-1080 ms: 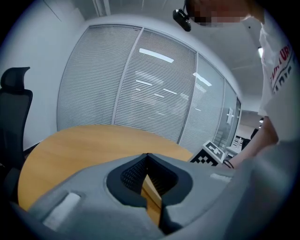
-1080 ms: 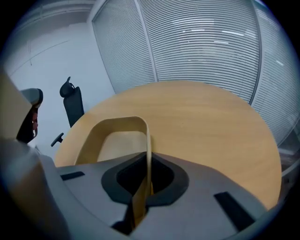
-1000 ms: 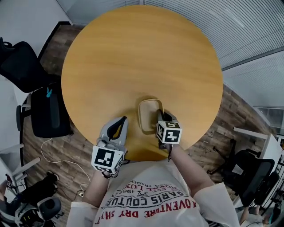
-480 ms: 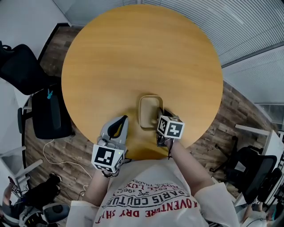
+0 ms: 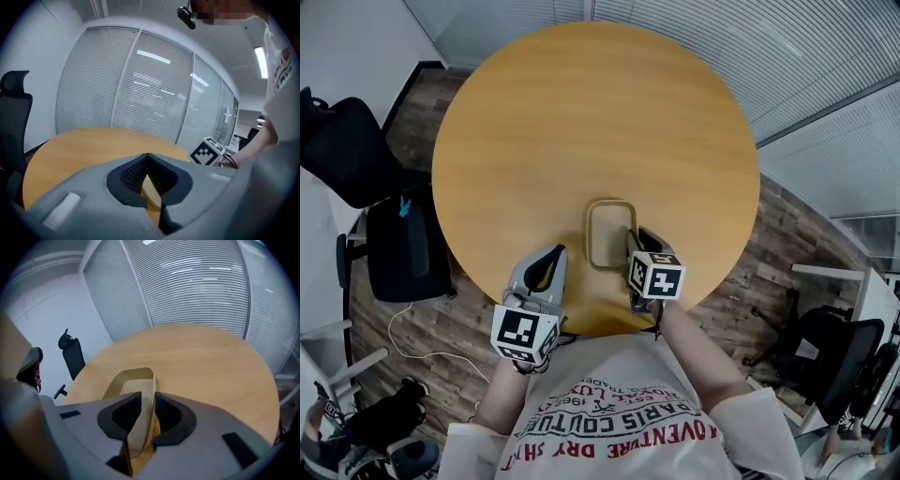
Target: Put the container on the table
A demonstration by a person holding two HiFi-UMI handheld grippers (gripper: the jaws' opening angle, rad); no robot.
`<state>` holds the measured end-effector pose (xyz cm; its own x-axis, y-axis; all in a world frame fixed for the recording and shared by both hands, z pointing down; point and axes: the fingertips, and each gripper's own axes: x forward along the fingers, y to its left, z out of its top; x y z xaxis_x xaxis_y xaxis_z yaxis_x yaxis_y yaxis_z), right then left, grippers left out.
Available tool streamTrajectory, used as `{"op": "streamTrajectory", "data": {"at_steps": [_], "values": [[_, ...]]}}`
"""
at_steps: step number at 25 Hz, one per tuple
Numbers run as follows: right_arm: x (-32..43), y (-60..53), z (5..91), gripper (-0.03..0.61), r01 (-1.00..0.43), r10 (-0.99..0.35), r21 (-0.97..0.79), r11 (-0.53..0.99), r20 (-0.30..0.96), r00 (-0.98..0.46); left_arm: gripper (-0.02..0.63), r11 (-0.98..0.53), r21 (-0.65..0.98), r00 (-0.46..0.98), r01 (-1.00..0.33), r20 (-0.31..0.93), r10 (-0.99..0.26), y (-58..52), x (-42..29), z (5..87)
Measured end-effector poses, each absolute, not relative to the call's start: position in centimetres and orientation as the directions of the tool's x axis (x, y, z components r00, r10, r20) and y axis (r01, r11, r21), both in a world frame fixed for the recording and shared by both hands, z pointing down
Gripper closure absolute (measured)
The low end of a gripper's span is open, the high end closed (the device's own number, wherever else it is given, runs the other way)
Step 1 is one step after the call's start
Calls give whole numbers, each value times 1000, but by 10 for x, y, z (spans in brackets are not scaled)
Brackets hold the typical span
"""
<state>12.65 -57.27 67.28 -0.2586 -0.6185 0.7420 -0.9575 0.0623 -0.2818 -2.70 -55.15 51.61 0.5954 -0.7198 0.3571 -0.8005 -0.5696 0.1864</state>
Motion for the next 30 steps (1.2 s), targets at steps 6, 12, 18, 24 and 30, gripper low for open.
{"op": "streamTrajectory", "data": {"at_steps": [6, 12, 18, 24, 30], "values": [[136, -567, 623, 485, -970, -715, -233, 65, 668, -208, 617, -594, 163, 612, -788, 310, -727, -540, -28, 498], [143, -539, 577, 567, -976, -780, -214, 40, 604, -165, 617, -623, 137, 634, -771, 260, -728, -519, -29, 470], [142, -516, 537, 569, -971, -864, -236, 37, 480, -150, 617, -646, 109, 652, -756, 226, -724, -501, -35, 454], [140, -492, 479, 569, -976, -946, -196, 93, 287, -148, 617, -647, 95, 653, -756, 174, -737, -485, -46, 430], [123, -476, 445, 569, -984, -968, -79, 162, 183, -174, 617, -633, 82, 637, -770, 141, -758, -486, -61, 418]]}}
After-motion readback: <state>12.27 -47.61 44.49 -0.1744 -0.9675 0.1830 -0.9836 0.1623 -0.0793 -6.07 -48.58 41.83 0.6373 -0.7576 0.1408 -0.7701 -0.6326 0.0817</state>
